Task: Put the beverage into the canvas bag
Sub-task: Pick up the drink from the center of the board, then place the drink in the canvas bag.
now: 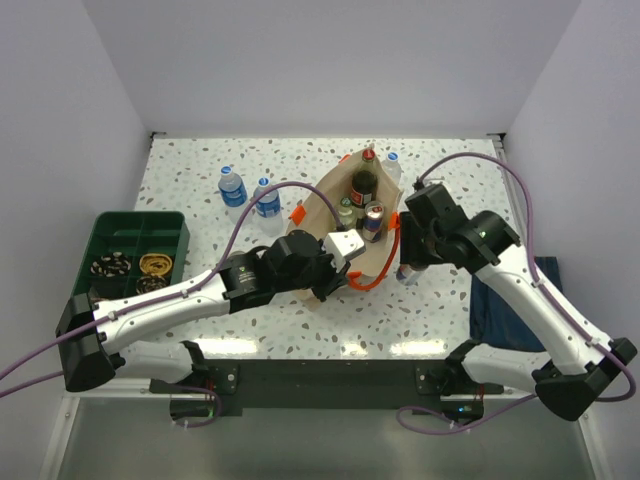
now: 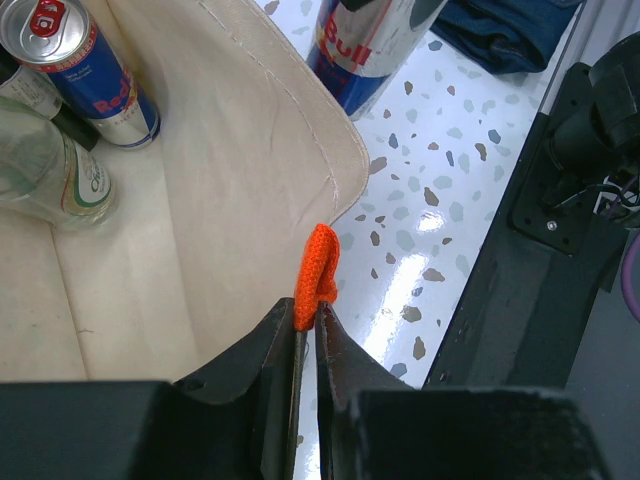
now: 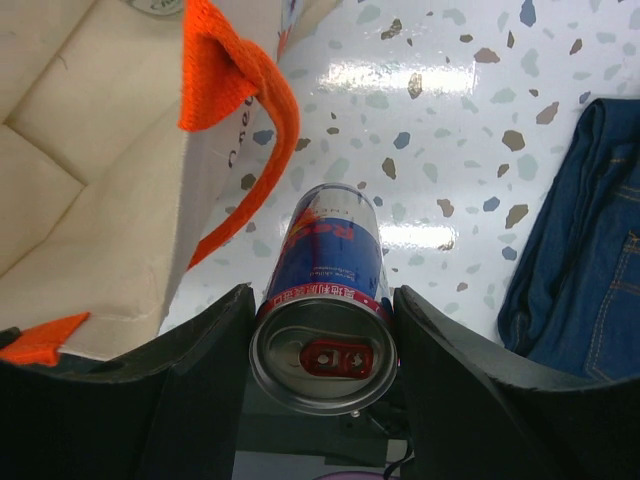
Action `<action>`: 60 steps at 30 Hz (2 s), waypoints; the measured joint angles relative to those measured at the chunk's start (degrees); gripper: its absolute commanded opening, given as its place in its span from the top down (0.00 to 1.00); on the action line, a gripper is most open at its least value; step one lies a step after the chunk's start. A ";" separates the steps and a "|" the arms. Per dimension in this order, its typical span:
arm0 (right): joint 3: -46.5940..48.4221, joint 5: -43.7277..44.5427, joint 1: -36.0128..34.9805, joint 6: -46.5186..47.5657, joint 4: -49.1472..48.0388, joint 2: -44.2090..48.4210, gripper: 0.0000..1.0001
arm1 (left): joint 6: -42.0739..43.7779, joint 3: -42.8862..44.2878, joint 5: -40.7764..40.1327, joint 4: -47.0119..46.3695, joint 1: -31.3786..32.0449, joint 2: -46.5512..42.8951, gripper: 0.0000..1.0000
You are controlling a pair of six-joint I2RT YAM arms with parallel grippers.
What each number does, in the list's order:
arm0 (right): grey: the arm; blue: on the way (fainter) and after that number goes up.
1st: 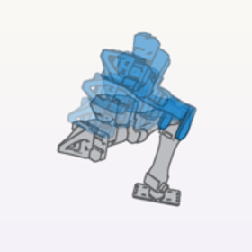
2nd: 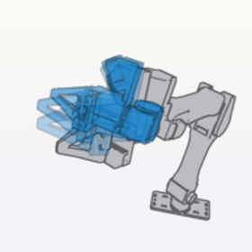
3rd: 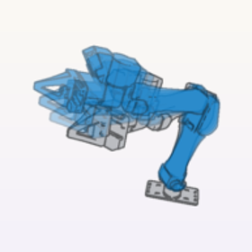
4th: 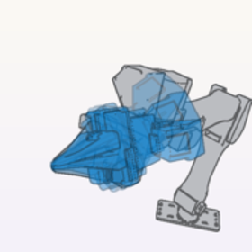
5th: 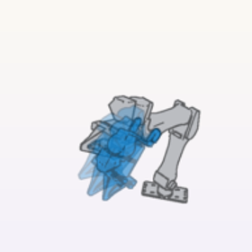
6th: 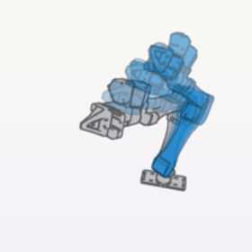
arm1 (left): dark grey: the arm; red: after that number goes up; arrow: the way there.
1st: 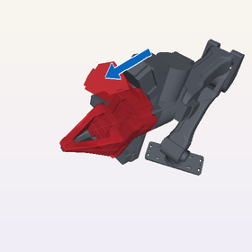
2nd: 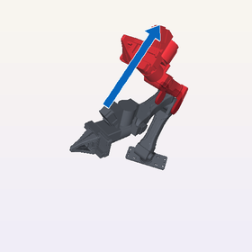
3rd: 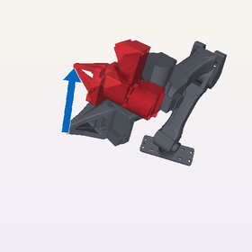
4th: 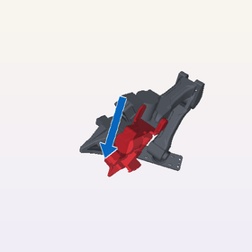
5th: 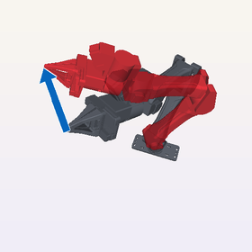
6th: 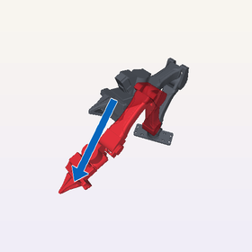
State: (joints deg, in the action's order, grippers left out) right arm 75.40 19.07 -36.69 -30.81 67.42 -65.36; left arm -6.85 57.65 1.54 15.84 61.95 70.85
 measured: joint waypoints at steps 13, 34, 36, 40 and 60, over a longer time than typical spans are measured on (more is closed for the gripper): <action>16.11 1.01 0.11 0.68 6.27 -5.68 1.00 | 0.00 0.00 -0.07 -0.04 0.00 0.00 0.82; 39.58 1.42 0.37 5.79 10.91 -14.21 1.00 | 0.00 0.00 -0.15 -0.31 0.00 0.02 0.82; 41.11 1.40 0.37 6.58 10.93 -15.26 1.00 | 0.00 0.00 -0.48 -0.33 0.00 0.02 0.82; 45.29 1.01 0.39 8.04 10.99 -17.92 1.00 | -0.02 0.00 -0.92 -0.37 0.00 0.02 0.82; 39.56 -8.46 0.37 9.38 0.92 -24.76 1.00 | -1.09 0.00 -2.10 -0.55 0.00 0.02 0.82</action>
State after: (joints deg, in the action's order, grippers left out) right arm 114.96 10.61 -36.32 -21.43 68.34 -90.13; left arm -7.94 57.65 -0.56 15.29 61.95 70.87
